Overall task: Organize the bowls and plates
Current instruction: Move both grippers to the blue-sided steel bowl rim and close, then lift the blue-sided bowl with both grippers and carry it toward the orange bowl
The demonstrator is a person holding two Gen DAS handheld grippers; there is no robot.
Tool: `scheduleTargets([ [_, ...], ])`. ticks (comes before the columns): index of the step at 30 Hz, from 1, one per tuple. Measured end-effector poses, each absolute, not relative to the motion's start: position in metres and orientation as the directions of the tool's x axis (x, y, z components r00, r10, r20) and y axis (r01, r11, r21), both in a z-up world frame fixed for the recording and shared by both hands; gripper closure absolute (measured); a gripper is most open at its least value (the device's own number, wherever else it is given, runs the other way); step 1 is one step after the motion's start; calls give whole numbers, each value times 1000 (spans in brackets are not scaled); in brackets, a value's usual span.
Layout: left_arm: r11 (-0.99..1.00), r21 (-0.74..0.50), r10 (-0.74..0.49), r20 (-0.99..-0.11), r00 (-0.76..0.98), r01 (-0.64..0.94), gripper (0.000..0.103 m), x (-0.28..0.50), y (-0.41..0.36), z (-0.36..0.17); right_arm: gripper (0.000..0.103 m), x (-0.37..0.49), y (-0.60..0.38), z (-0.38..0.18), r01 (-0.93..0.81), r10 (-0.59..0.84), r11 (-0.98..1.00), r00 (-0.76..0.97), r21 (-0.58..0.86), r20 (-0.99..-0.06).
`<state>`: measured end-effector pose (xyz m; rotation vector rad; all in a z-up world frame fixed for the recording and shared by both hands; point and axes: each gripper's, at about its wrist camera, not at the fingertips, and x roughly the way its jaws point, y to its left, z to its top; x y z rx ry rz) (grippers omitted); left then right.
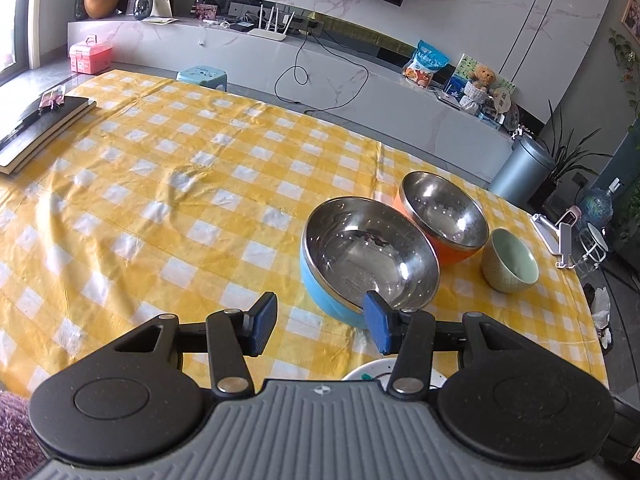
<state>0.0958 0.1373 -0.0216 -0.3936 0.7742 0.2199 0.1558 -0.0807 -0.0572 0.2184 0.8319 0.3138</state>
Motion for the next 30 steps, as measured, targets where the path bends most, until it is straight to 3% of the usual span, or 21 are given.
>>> scheduleTargets([
  [8, 901, -249, 71, -725, 685, -356, 51, 126, 147, -40, 66, 194, -65, -74, -150, 355, 930, 600, 335, -717],
  [20, 896, -243, 78, -736, 672, -370, 73, 150, 153, -59, 83, 220, -46, -90, -132, 365, 924, 587, 360, -723],
  [25, 906, -244, 68, -723, 688, -346, 88, 151, 149, -59, 90, 221, -41, -90, -136, 368, 923, 590, 361, -719],
  [30, 907, -244, 69, -718, 693, -344, 89, 148, 147, -56, 92, 220, -41, -89, -124, 362, 924, 590, 361, -722],
])
